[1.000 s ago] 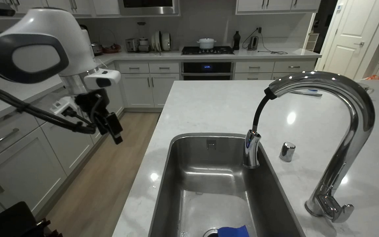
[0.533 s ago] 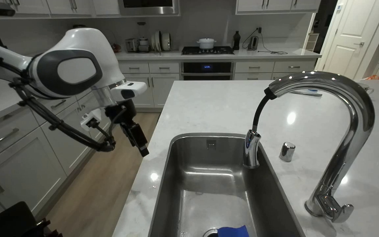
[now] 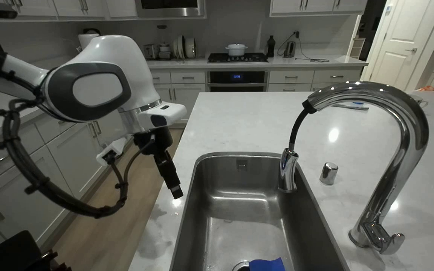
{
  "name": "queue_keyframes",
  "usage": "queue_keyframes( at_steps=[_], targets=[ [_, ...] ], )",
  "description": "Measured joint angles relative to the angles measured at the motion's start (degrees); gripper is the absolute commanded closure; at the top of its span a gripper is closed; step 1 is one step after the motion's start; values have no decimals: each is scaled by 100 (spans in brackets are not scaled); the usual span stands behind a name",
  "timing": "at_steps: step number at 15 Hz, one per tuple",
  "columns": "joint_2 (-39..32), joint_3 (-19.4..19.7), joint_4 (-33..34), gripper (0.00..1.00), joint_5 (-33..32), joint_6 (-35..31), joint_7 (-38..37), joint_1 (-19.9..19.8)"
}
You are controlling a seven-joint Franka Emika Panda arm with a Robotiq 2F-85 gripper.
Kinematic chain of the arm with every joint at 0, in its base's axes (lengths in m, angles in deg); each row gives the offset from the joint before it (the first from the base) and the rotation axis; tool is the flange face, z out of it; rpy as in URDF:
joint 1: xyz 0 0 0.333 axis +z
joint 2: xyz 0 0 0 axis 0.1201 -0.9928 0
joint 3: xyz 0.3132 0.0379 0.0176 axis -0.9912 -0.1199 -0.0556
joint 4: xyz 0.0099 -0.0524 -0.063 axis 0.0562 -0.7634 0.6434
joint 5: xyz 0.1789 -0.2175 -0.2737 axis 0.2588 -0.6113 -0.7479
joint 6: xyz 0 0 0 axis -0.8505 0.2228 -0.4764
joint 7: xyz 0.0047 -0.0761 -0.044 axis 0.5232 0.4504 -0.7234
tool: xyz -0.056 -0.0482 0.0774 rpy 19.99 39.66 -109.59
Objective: Open the faucet
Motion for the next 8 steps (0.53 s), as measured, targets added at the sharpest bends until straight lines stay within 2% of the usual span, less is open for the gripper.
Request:
queue_keyframes(
  at_steps=[8],
  targets=[
    [136,623,29,0,-523,-5,247,-521]
  ],
)
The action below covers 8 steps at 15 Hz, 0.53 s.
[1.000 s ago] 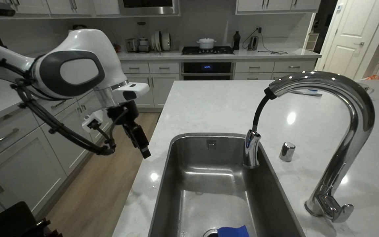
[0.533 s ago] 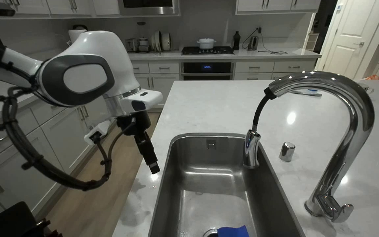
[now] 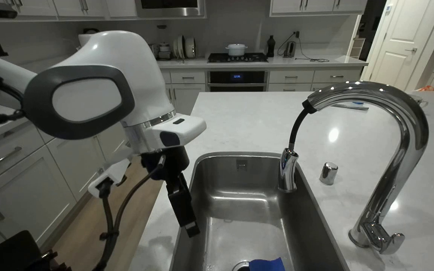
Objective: Open the faucet
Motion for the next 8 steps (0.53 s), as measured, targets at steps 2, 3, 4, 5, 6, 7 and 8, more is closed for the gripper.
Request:
queue_keyframes(
  at_steps=[2,3,4,5,6,7,8],
  targets=[
    [67,181,11,0,-60,0,367,-144],
    [99,275,15,0,-60,-9,612,-204],
    [125,376,17,0,-27,-12,879,-244],
    [144,471,17,0,85,-12,1156,-268],
    [156,542,17,0,185,-12,1359,-280],
    [162,572,17,0,226,-12,1443,-281],
    [162,575,17,0,233,-12,1468,-279]
  ],
)
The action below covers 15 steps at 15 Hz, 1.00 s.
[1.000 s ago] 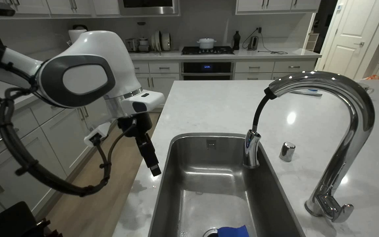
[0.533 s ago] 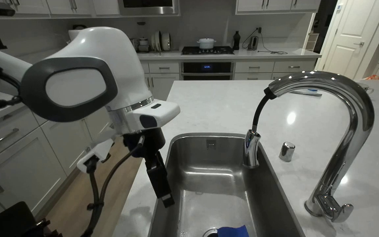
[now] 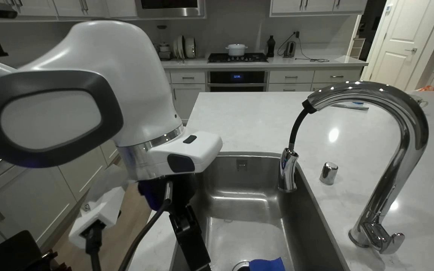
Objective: Open the faucet
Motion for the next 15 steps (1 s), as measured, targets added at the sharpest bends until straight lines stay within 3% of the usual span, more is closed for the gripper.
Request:
queue_keyframes(
  at_steps=[4,7,15],
  targets=[
    [-4,-13,0,0,0,0,0,5],
    [-135,-16,47,0,-126,-345,-498,-21],
    [-1694,171,1033,0,-1652,-962,-3666,-151]
  ],
)
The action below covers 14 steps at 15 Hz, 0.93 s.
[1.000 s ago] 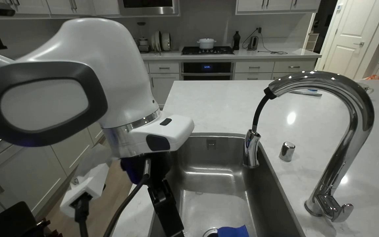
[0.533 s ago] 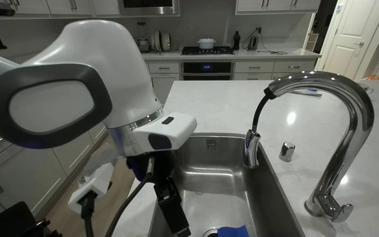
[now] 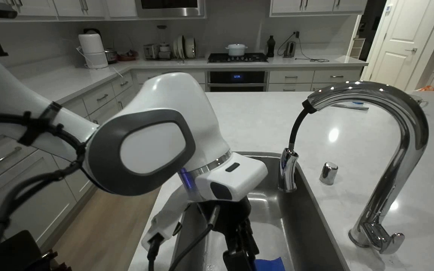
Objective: Open the faucet
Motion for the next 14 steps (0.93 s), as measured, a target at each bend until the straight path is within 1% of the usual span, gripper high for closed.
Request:
queue_keyframes(
  at_steps=[2,5,10,12,14],
  targets=[
    [-351,144,306,0,-361,-24,-751,29],
    [-751,310,693,0,-684,-57,-1509,68],
    [-1255,471,1188,0,-1077,-223,-2343,122],
    [-1437,499,1383,0,-1212,-334,-2535,122],
    [-1599,530,1547,0,-1306,-593,-2600,117]
  ],
)
